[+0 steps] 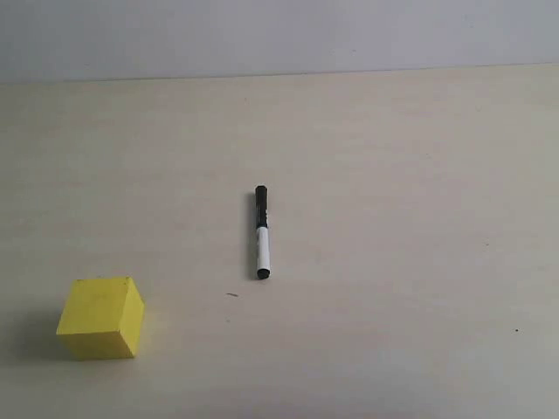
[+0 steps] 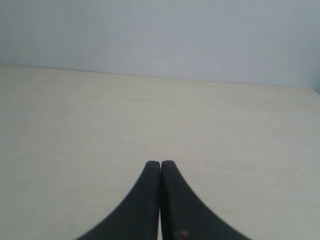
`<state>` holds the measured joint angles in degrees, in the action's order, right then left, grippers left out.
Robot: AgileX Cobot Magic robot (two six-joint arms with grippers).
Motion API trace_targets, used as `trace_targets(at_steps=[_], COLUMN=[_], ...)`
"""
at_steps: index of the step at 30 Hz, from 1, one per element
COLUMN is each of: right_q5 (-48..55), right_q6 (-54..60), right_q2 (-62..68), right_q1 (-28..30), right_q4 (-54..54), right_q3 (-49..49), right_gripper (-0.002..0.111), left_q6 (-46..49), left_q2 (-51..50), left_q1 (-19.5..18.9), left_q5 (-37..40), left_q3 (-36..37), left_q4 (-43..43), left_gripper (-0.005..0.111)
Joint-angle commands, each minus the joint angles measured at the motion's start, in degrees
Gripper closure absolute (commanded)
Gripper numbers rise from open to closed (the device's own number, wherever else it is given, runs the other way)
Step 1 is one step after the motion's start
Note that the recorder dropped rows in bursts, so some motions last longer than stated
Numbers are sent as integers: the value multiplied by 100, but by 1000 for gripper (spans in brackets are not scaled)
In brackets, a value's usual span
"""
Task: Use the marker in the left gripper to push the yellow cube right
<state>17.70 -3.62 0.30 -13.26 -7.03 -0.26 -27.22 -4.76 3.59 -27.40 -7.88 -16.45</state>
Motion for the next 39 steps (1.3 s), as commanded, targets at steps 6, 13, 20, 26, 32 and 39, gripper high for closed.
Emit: trace_targets(at_steps=[6,13,20,26,32,39], right_q5=[-61,-61,-61,-61,-61,-61], right_q6=[49,49,49,49,49,49], right_q2=[-30,-30,-30,-30,-30,-30], right_q1=[-3,-3,-3,-3,-3,-3], right_q4=[22,22,22,22,22,22], right_q3=[26,26,26,26,26,26], right_gripper=[108,108,108,108,108,108], left_q6=[2621,2098,304,-50,-596,-606], left_q2=[-6383,-8526,-9615,-10448,-11066,-11388], left_q1=[-12,1653,3293,3965,4098,4098], left_q5=[6315,7841,8601,8754,8997,8657], left_q3=[-4670,-5823,-6929,-7665,-8153,-8267], left_q4=[198,623,1765,1801,1764,1801], left_gripper=[107,107,107,107,107,107])
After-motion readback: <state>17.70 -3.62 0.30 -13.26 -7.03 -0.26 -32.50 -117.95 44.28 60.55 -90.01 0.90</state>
